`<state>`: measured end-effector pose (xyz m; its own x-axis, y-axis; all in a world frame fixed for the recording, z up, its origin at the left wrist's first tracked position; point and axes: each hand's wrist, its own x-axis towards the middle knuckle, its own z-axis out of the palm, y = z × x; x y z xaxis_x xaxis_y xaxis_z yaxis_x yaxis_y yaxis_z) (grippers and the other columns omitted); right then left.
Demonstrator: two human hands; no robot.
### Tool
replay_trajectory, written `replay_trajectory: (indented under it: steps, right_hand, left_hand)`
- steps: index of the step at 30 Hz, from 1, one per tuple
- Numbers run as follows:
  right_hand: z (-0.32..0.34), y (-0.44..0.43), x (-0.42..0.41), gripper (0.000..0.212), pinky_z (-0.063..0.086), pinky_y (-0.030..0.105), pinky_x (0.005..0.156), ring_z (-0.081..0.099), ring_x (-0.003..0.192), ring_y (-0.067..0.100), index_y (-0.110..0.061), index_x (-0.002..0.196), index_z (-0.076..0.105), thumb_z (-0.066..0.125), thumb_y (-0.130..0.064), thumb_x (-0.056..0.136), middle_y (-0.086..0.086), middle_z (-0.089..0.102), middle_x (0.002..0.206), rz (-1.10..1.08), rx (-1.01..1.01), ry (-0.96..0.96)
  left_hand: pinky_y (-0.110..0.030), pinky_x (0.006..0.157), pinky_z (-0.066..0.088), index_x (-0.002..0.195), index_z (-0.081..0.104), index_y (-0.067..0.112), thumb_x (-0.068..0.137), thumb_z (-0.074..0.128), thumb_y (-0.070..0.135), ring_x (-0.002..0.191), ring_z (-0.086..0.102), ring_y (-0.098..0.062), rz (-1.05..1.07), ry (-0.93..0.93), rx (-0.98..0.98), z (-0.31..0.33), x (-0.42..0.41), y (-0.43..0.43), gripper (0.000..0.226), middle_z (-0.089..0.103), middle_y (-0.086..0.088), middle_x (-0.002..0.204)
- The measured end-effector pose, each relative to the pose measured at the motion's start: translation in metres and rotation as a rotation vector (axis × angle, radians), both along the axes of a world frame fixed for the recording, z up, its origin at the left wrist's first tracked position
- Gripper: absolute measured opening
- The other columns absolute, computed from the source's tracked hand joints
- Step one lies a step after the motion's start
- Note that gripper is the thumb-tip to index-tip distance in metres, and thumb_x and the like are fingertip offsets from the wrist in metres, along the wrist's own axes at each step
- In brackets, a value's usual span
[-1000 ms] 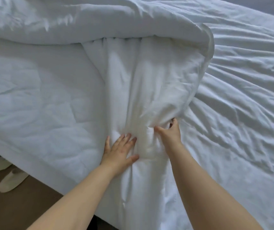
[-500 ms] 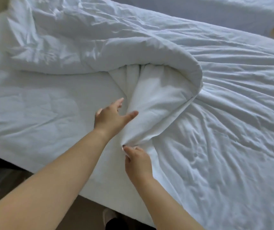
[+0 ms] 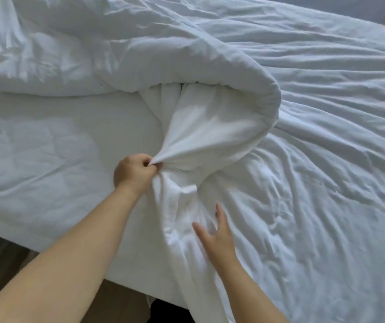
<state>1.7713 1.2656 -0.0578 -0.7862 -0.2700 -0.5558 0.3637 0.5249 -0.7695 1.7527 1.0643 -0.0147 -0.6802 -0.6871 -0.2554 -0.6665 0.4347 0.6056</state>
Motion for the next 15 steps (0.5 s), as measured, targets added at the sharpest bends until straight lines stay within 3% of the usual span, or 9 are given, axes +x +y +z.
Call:
replay_trajectory:
  steps: [4, 6, 8, 10, 12, 15]
  right_hand:
    - [0.017, -0.036, -0.036, 0.083, 0.030, 0.019, 0.101, 0.030, 0.136, 0.013, -0.014, 0.147, 0.009, 0.064, -0.018, 0.085, 0.004, 0.024, 0.151, -0.304, -0.291, -0.107]
    - [0.025, -0.066, -0.053, 0.083, 0.038, 0.009, 0.088, 0.042, 0.126, 0.012, -0.013, 0.146, 0.015, 0.067, -0.017, 0.081, 0.004, 0.039, 0.142, -0.330, -0.454, -0.161]
    - [0.028, -0.100, -0.059, 0.075, 0.044, 0.005, 0.073, 0.054, 0.104, 0.005, -0.013, 0.141, 0.026, 0.069, -0.016, 0.080, -0.004, 0.054, 0.119, -0.316, -0.508, -0.196]
    - [0.021, -0.129, -0.054, 0.068, 0.048, 0.014, 0.079, 0.056, 0.098, 0.007, -0.009, 0.136, 0.035, 0.071, -0.016, 0.078, 0.000, 0.056, 0.117, -0.367, -0.457, -0.208]
    - [0.010, -0.139, -0.047, 0.061, 0.043, 0.026, 0.090, 0.055, 0.108, 0.020, -0.003, 0.130, 0.038, 0.070, -0.011, 0.079, 0.009, 0.053, 0.125, -0.564, -0.338, -0.167]
    - [0.002, -0.123, -0.051, 0.058, 0.039, 0.030, 0.094, 0.051, 0.113, 0.028, 0.001, 0.121, 0.042, 0.073, -0.019, 0.076, 0.011, 0.049, 0.115, -0.736, -0.043, 0.006]
  left_hand:
    - [-0.022, 0.059, 0.037, 0.099, 0.070, 0.000, 0.084, 0.063, 0.011, 0.080, 0.052, -0.020, 0.311, 0.086, 0.116, 0.015, 0.072, -0.037, 0.020, 0.062, -0.010, 0.083]
    - [-0.024, 0.068, 0.034, 0.105, 0.068, -0.001, 0.085, 0.060, 0.006, 0.083, 0.050, -0.019, 0.418, 0.009, 0.140, 0.012, 0.118, -0.042, 0.022, 0.063, -0.010, 0.091]
    - [-0.026, 0.071, 0.033, 0.106, 0.067, -0.001, 0.086, 0.057, 0.002, 0.084, 0.049, -0.019, 0.475, -0.064, 0.163, 0.000, 0.155, -0.040, 0.023, 0.064, -0.012, 0.094]
    - [-0.027, 0.069, 0.034, 0.101, 0.069, -0.002, 0.086, 0.057, 0.001, 0.082, 0.052, -0.021, 0.501, -0.094, 0.185, -0.016, 0.179, -0.038, 0.020, 0.062, -0.008, 0.085]
    - [-0.032, 0.070, 0.040, 0.094, 0.072, 0.002, 0.085, 0.058, 0.002, 0.085, 0.059, -0.029, 0.504, -0.097, 0.202, -0.029, 0.191, -0.039, 0.017, 0.063, -0.009, 0.080]
    - [-0.035, 0.075, 0.046, 0.097, 0.073, 0.011, 0.086, 0.058, 0.010, 0.093, 0.060, -0.031, 0.454, -0.173, 0.210, -0.040, 0.192, -0.048, 0.018, 0.070, -0.011, 0.093]
